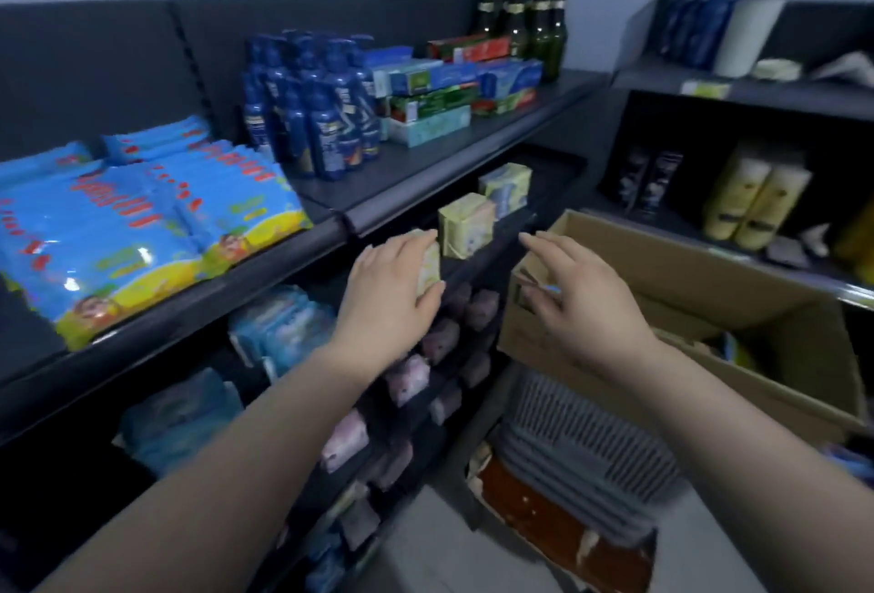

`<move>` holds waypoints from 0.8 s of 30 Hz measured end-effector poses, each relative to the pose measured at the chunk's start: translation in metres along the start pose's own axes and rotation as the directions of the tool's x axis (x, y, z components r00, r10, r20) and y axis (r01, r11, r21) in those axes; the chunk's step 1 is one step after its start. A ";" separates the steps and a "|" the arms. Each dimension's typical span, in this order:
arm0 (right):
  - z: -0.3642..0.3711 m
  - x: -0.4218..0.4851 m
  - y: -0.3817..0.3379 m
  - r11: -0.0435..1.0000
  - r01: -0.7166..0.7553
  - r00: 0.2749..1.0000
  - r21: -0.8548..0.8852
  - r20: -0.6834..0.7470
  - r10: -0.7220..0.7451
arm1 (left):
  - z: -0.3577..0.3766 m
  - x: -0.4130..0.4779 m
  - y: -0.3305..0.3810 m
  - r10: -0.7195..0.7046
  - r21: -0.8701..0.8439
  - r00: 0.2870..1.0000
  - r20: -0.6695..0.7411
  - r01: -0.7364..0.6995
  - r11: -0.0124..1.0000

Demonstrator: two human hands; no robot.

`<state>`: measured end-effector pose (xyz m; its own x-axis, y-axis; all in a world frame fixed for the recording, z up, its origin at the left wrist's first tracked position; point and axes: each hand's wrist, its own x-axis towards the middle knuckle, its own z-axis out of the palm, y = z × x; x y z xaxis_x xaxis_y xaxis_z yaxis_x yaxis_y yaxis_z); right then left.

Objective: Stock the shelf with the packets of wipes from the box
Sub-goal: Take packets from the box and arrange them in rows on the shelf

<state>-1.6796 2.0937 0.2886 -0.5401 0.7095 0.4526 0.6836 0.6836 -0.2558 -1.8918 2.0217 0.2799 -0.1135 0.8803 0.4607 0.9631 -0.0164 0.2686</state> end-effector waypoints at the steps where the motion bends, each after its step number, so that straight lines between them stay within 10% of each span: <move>1: -0.005 -0.008 0.018 0.999 -0.029 1.000 -0.013 0.001 0.029 | 0.013 0.007 0.012 0.014 -0.023 1.000 0.022 -0.014 1.000; 24: -0.008 -0.063 0.271 0.773 -0.595 0.777 -0.220 0.089 0.624 | 0.236 0.165 0.145 0.439 -0.367 0.813 0.382 -0.302 0.880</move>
<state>-1.4567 2.2326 0.1976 -0.0370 0.9926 0.1157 0.9578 0.0682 -0.2792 -1.7132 2.2767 0.1955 0.4237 0.8899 0.1690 0.7921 -0.4546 0.4075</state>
